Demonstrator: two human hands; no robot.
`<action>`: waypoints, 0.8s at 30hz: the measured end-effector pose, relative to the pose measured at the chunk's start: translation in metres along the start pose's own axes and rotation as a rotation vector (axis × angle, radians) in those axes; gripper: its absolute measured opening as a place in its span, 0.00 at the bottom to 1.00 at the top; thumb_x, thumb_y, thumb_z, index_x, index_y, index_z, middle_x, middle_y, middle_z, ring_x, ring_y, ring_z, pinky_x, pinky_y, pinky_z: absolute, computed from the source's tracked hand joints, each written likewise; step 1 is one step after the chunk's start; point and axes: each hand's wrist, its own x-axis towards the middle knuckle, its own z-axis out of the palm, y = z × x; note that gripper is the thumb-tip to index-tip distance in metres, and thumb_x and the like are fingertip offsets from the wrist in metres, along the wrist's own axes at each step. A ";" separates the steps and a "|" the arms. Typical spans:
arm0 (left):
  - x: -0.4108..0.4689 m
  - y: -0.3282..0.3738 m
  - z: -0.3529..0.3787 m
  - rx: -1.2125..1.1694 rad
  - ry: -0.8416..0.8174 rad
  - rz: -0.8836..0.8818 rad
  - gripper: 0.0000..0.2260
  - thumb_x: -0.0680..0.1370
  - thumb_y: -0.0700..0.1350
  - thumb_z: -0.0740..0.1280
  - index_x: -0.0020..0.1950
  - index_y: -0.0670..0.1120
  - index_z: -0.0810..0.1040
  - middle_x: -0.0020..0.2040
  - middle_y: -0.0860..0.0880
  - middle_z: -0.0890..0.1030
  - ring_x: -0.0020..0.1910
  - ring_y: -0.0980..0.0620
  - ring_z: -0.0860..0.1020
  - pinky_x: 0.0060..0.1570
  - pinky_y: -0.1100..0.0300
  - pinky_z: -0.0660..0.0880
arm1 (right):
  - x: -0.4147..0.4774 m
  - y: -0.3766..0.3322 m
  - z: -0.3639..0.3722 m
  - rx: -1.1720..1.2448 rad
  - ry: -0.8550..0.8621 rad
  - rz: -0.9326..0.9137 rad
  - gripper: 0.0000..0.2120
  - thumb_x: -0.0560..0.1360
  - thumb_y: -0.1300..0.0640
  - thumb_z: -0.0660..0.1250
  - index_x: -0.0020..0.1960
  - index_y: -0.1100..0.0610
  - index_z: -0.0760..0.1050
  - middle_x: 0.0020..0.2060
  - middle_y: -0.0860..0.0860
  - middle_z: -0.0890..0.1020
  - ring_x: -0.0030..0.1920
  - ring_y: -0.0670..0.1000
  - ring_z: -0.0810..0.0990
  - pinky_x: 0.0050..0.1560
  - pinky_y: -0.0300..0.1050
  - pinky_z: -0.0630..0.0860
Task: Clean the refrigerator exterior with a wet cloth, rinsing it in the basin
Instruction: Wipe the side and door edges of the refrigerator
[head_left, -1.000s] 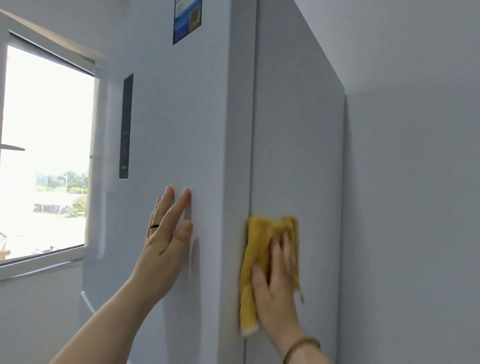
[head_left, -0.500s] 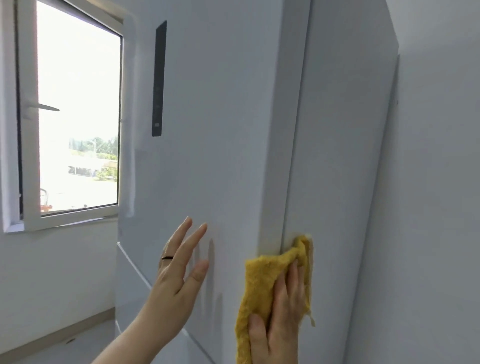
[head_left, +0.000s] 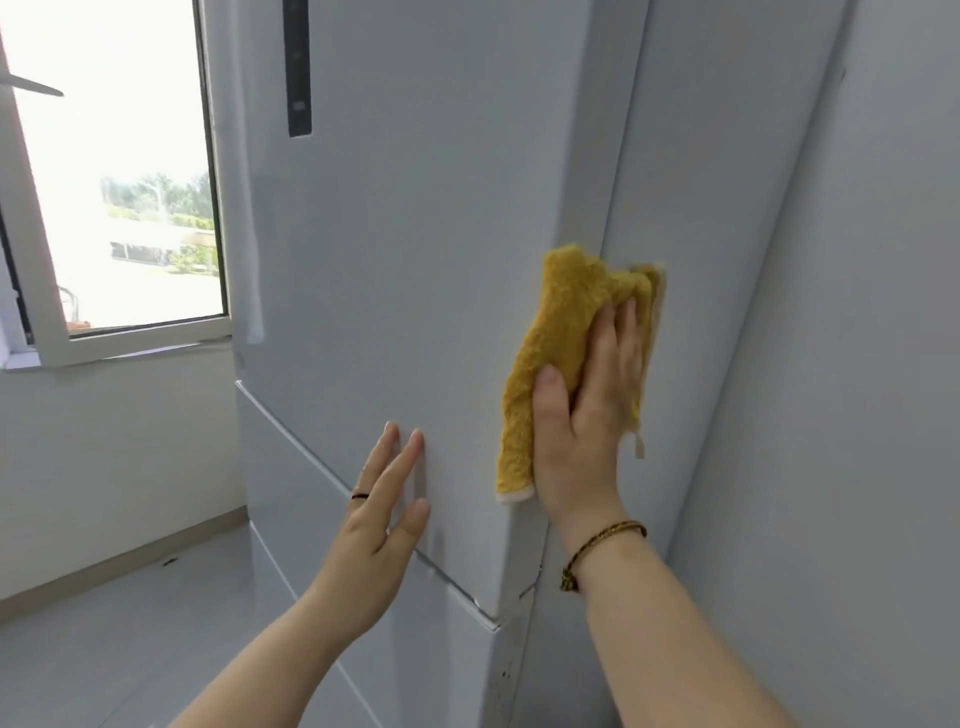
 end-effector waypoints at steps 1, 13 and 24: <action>0.000 0.000 0.000 -0.007 0.001 0.000 0.26 0.71 0.50 0.55 0.62 0.76 0.53 0.66 0.70 0.50 0.59 0.86 0.48 0.54 0.87 0.49 | 0.007 -0.004 -0.002 0.001 -0.011 -0.013 0.25 0.70 0.39 0.50 0.65 0.37 0.47 0.67 0.36 0.45 0.71 0.41 0.44 0.73 0.43 0.39; -0.002 -0.004 -0.005 -0.099 -0.006 0.004 0.27 0.72 0.47 0.54 0.51 0.84 0.58 0.67 0.70 0.53 0.62 0.83 0.51 0.54 0.86 0.54 | -0.105 0.026 0.017 -0.163 0.059 0.002 0.36 0.68 0.48 0.61 0.71 0.43 0.47 0.73 0.36 0.46 0.74 0.42 0.45 0.71 0.61 0.56; -0.004 -0.007 -0.002 -0.114 0.009 -0.002 0.26 0.79 0.35 0.56 0.60 0.69 0.58 0.65 0.70 0.53 0.59 0.86 0.51 0.56 0.84 0.54 | 0.060 -0.069 0.006 -0.075 0.105 -0.026 0.33 0.71 0.58 0.67 0.71 0.62 0.58 0.72 0.58 0.58 0.73 0.56 0.53 0.72 0.59 0.51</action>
